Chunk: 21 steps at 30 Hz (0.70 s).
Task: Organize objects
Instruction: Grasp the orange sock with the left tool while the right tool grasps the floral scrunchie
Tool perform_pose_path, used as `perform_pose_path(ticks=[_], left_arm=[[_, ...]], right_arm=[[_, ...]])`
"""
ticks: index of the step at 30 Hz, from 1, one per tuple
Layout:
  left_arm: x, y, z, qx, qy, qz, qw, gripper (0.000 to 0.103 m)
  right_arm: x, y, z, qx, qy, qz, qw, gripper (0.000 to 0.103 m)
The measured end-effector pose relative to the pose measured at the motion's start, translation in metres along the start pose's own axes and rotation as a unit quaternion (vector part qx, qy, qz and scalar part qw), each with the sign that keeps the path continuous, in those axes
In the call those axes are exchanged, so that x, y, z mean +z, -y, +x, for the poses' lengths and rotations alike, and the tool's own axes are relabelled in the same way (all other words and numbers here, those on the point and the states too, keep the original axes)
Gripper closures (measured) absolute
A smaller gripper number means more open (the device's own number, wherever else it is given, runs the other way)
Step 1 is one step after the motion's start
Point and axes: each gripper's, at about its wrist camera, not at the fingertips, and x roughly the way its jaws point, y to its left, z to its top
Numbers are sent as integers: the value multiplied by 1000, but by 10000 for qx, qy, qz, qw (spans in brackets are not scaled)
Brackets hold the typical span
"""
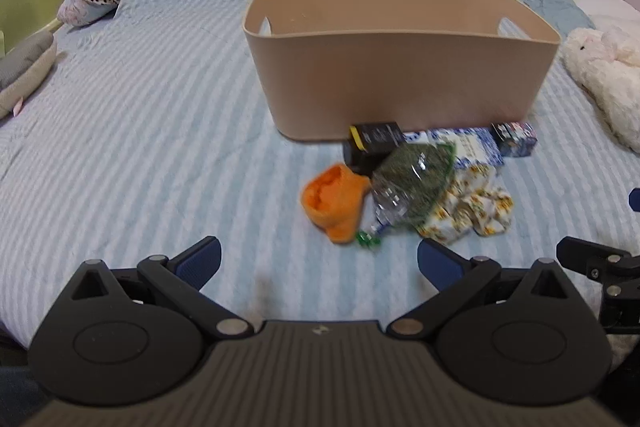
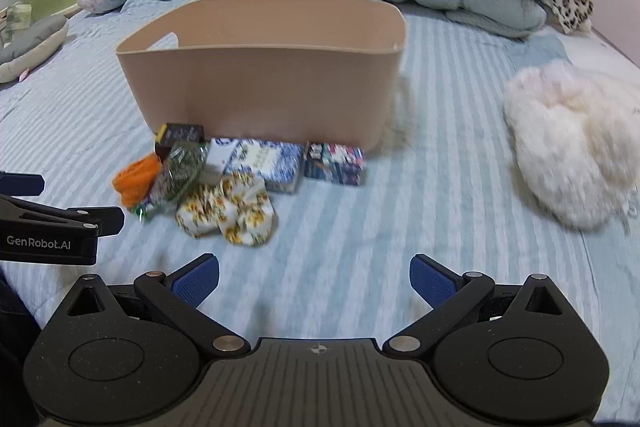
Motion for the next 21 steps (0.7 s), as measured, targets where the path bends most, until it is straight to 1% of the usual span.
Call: perform_pose_path(ticks=[2,6,9,13,16,19,21], left_arm=[[7,-3,3,6,15,6,10000,0],[19,-6,14,45,-8,196,9998,0],[28,-9,25,-12,-57,351,9994,0],[36,-15,44,90,-125,579,9982,0],[38,-22,58,100,-227,570,9981,0],[36,-28,72,-53,-415,473,9980,0],[37,-32,81,-282,-585,335,9973,0]], right_arm=[[7,-3,3,20,34,-77,10000,0],[20,-11,13,63,30,-196,9998,0],[29,-14,25,140,-105,-302,9994,0],[37,-15,44,252,-280,-330,9987,0],[39,-14,57,228,-355,-351,9985,0],[38,-17,69,206,-440,-419,9979,0],[36,-21,78,247,-571,-440,9971,0]])
